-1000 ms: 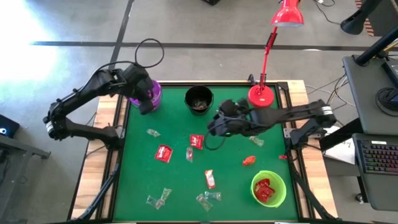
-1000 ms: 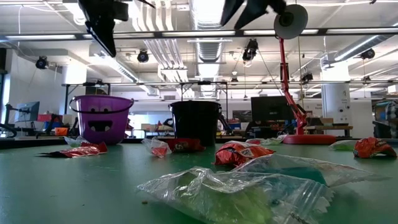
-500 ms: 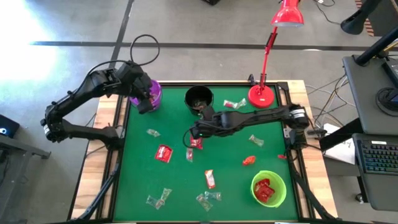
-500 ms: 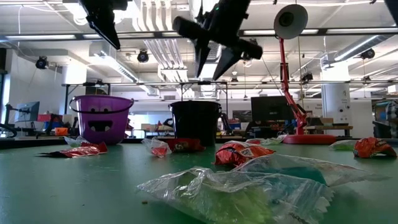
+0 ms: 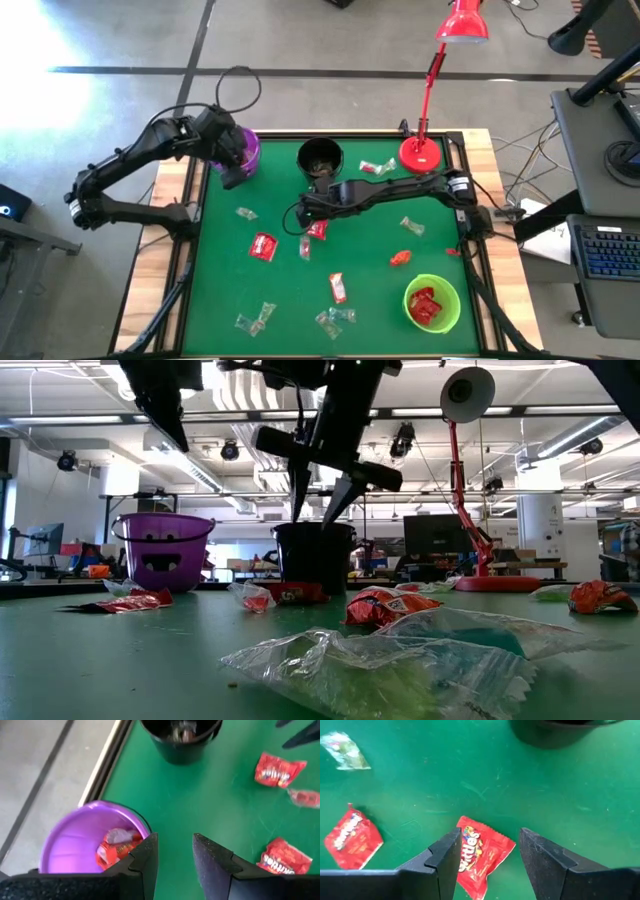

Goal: Sort candy
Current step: Put the right red candy into the green bucket

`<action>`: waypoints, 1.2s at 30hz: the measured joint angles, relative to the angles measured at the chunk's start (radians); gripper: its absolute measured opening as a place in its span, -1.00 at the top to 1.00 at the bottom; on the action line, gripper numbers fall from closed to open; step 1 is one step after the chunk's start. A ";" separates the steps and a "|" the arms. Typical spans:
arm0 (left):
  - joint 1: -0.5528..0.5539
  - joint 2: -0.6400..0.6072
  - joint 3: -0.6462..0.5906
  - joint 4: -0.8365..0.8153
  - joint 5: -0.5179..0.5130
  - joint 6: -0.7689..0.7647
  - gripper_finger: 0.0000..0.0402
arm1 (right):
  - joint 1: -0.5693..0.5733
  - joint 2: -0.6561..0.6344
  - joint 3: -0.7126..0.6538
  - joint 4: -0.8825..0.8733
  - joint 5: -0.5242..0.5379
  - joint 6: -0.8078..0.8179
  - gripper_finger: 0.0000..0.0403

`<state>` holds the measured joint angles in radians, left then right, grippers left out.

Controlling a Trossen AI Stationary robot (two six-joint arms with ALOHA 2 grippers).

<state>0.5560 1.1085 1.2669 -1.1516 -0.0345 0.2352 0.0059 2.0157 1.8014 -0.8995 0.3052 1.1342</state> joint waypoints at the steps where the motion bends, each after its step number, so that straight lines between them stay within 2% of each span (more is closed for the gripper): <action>1: 0.000 -0.001 -0.015 0.004 0.000 0.000 0.48 | 0.000 0.001 -0.004 0.004 -0.003 0.000 0.06; 9: 0.000 -0.016 -0.103 0.036 0.000 0.000 0.48 | 0.000 0.009 -0.036 0.023 -0.053 0.023 0.06; 13: 0.000 -0.019 -0.113 0.053 0.001 0.000 0.48 | 0.000 0.047 -0.038 0.042 -0.124 0.026 0.06; 22: 0.000 -0.019 -0.069 0.053 0.002 0.024 0.48 | 0.015 0.114 -0.039 0.077 -0.182 0.053 0.06; 36: 0.000 -0.022 -0.024 0.060 0.002 0.040 0.48 | 0.014 0.214 -0.034 0.128 -0.175 -0.005 0.11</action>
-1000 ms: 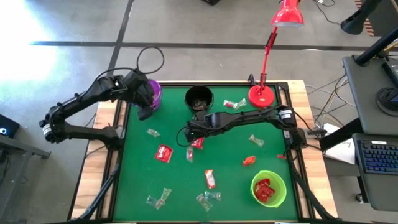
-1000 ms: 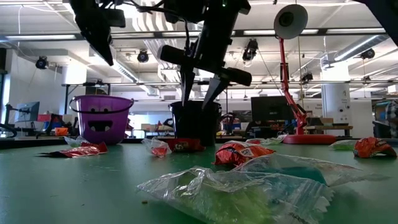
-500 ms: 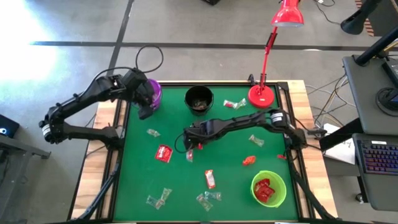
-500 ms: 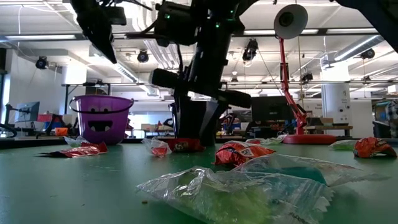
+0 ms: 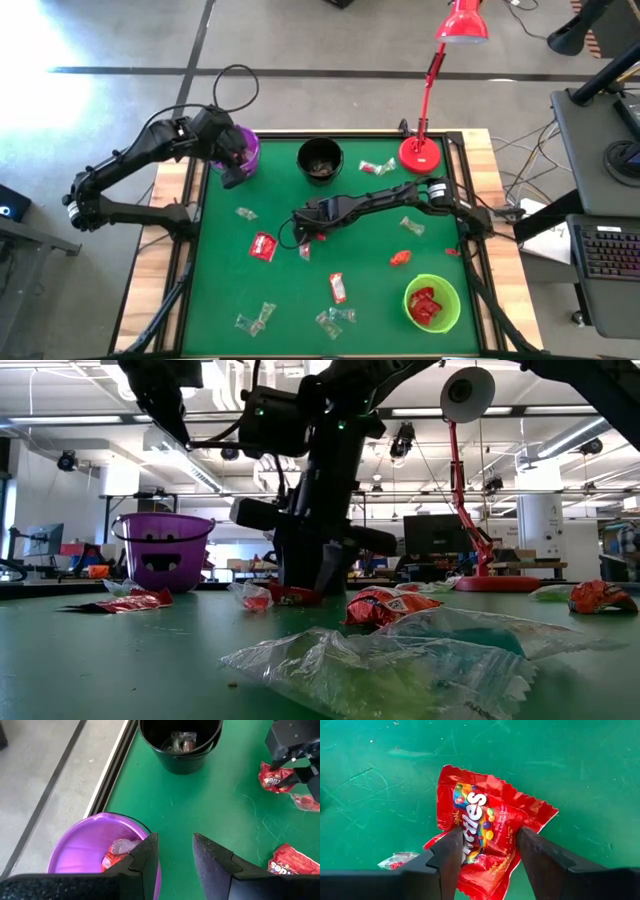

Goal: Sort candy
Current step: Put the right red candy into the green bucket

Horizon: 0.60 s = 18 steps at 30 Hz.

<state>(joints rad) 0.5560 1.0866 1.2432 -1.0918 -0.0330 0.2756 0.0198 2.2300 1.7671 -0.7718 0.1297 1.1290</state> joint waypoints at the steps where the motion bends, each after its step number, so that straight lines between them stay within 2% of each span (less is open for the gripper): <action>1: 0.000 -0.001 -0.001 -0.003 0.000 0.000 0.48 | 0.000 0.002 0.000 -0.001 0.000 0.000 0.14; 12: 0.000 -0.002 -0.004 -0.006 0.000 -0.003 0.48 | 0.003 -0.016 -0.003 -0.002 -0.006 -0.039 0.87; 18: 0.000 -0.002 -0.004 -0.006 0.000 -0.002 0.48 | 0.006 -0.061 -0.009 -0.047 -0.013 -0.095 0.90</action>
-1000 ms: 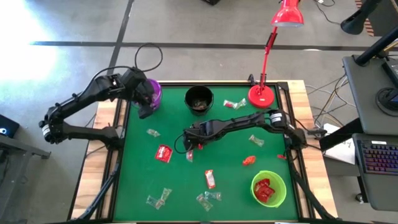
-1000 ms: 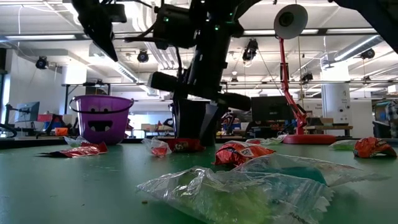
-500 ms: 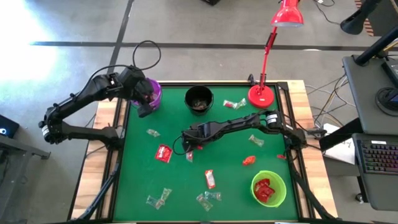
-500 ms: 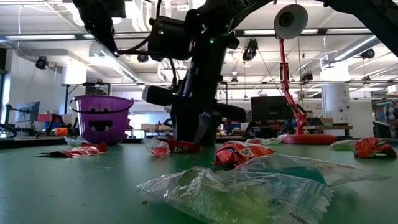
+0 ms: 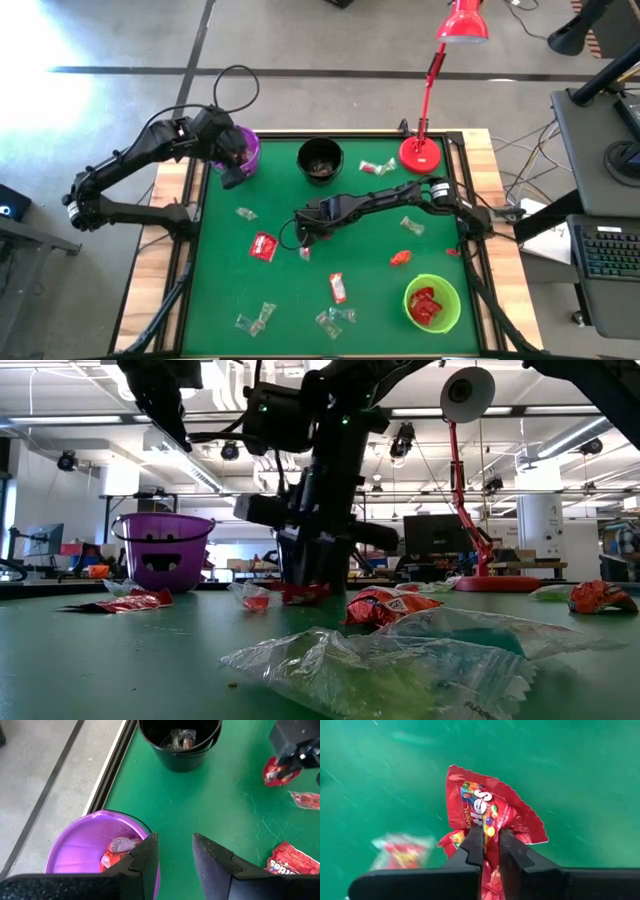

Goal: Sort candy
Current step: Put the right red candy into the green bucket

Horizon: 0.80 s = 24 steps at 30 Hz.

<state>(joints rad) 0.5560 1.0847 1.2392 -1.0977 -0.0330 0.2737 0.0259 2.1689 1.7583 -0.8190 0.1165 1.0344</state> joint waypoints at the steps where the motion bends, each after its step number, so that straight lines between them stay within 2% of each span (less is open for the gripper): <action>1: 0.000 0.000 0.000 0.000 0.000 0.000 0.48 | 0.000 -0.011 -0.002 -0.020 -0.002 -0.002 0.91; 15: 0.000 0.000 -0.002 0.002 0.000 -0.016 0.48 | 0.049 -0.260 0.000 -0.223 0.040 -0.053 0.91; 24: 0.000 0.000 0.002 0.003 0.000 -0.021 0.48 | 0.130 -0.321 0.000 -0.453 0.041 -0.001 0.91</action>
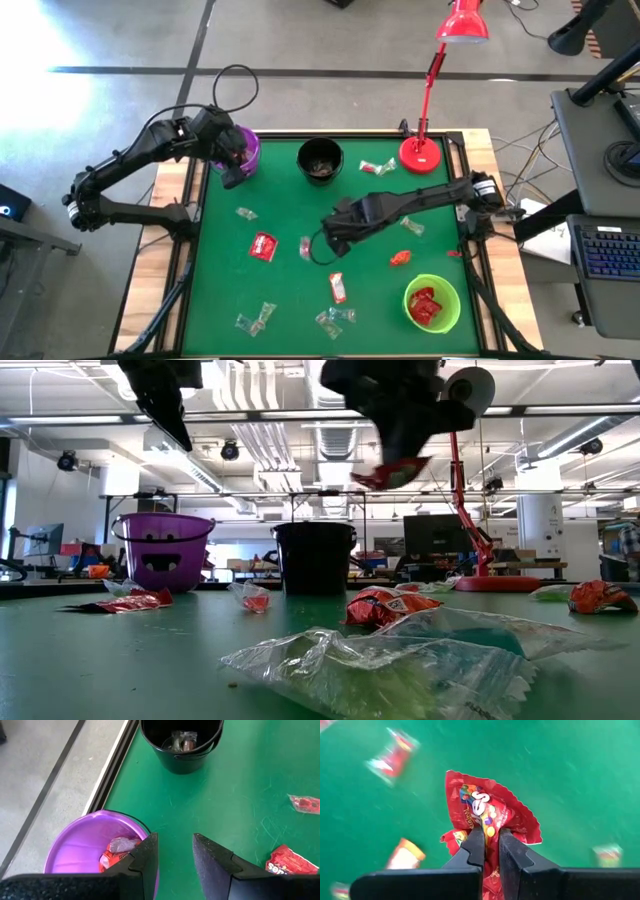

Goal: Sort candy
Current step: Put the right red candy into the green bucket

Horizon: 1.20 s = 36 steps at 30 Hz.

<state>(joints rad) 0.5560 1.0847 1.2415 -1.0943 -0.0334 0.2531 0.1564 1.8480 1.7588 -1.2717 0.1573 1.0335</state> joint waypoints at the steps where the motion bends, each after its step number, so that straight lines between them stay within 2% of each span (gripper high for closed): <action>1: 0.000 0.000 0.000 0.000 0.000 0.000 0.48 | 0.013 0.000 0.000 -0.029 0.000 0.010 0.91; 5: 0.000 0.000 0.000 -0.001 0.000 0.000 0.48 | 0.067 -0.005 0.000 -0.117 -0.002 0.073 0.91; 14: 0.000 0.000 0.000 0.000 0.000 0.000 0.48 | 0.191 -0.065 0.000 -0.201 -0.038 0.262 0.91; 19: 0.000 0.000 0.000 0.000 0.000 0.000 0.48 | 0.271 -0.111 0.000 -0.277 -0.069 0.420 0.91; 36: 0.000 0.023 0.000 0.002 0.000 0.000 0.48 | 0.595 -0.160 0.000 -0.299 -0.120 1.018 0.91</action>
<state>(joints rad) 0.5561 1.1076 1.2415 -1.0920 -0.0334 0.2530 0.7509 1.6882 1.7588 -1.5707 0.0374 2.0510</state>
